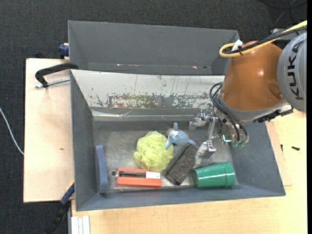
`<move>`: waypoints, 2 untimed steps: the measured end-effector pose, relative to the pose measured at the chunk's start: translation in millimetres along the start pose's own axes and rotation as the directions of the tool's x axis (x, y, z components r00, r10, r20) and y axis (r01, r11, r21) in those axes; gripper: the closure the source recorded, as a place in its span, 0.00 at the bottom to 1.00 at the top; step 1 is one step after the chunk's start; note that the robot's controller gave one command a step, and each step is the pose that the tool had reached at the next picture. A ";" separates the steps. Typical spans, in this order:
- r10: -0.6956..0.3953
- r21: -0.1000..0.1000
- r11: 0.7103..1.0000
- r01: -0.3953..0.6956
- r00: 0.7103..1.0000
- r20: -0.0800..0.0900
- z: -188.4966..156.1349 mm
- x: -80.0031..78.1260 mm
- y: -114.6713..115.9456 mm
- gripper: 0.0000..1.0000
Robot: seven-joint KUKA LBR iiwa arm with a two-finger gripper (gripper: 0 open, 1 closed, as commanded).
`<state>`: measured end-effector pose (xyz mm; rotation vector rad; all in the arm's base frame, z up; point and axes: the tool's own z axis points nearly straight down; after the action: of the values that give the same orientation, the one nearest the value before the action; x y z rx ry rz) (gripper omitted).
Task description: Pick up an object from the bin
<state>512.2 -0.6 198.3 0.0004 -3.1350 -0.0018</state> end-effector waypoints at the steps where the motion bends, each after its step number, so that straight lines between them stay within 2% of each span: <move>1: 0.000 0.000 1.000 0.000 1.000 0.006 -3.4 -1.0 0.0 0.00; 2: -0.120 0.002 0.993 0.120 0.993 0.010 41.8 -0.6 26.4 0.00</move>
Offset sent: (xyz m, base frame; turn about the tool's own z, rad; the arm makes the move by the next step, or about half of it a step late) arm -0.0049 0.0762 -0.1283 -0.3406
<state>512.5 25.9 156.5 0.1887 -3.1394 -0.0007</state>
